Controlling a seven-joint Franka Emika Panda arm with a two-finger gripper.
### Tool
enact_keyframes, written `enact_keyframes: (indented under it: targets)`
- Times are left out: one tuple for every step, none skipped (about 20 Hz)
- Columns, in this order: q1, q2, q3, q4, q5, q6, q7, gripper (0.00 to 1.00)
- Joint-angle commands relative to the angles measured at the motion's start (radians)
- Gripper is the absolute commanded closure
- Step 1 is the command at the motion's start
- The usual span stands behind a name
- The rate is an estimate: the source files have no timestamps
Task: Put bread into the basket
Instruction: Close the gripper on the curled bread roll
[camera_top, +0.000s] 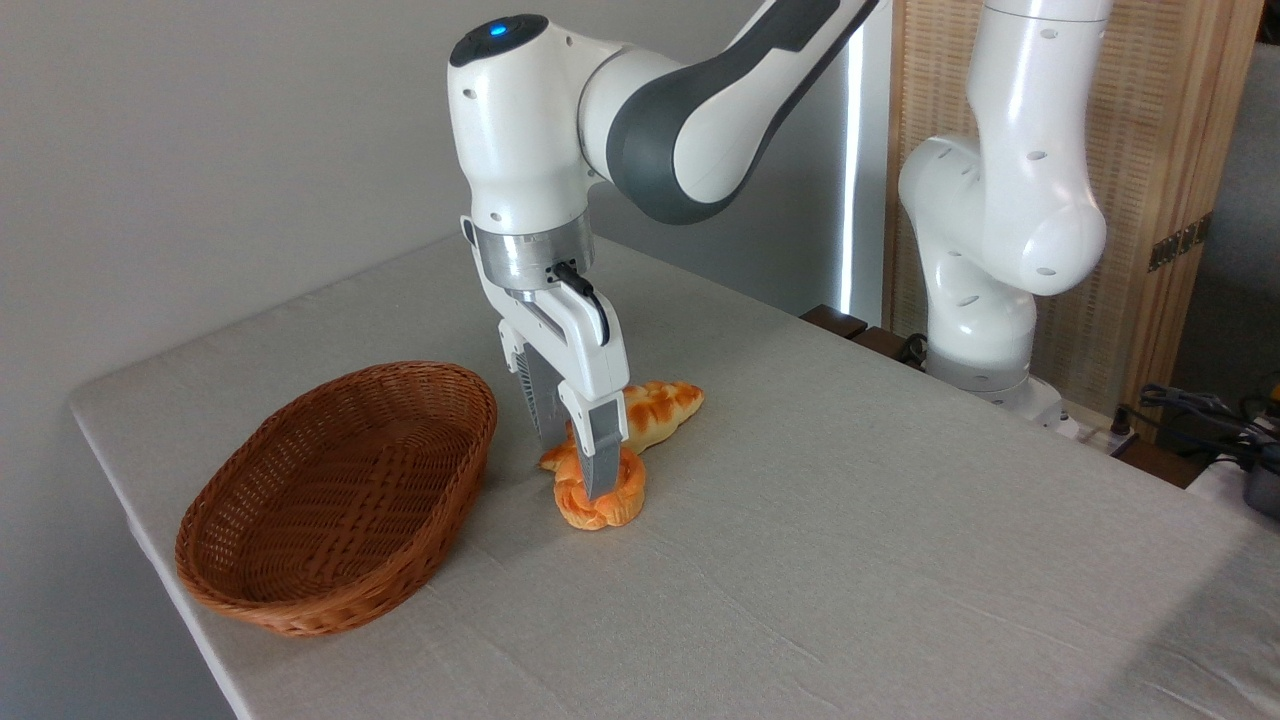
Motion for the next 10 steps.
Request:
enact_keyframes:
  targets:
    - [-0.001,0.007,0.009,0.000,0.020,0.005,0.026,0.00]
    - [-0.001,0.010,0.009,0.000,0.021,0.005,0.026,0.00]
    - [-0.001,0.016,0.009,-0.002,0.021,0.005,0.026,0.00]
    - [-0.001,0.023,0.009,-0.002,0.021,0.005,0.026,0.00]
    - [-0.003,0.026,0.009,-0.002,0.021,0.005,0.026,0.00]
    - [-0.003,0.032,0.009,-0.002,0.023,0.005,0.026,0.00]
    - [-0.003,0.035,0.009,-0.002,0.025,0.005,0.026,0.01]
    - [-0.003,0.035,0.009,-0.002,0.025,0.005,0.029,0.09]
    - [-0.003,0.038,0.009,-0.002,0.025,0.006,0.032,0.21]
    - [-0.003,0.041,0.009,-0.002,0.025,0.006,0.035,0.38]
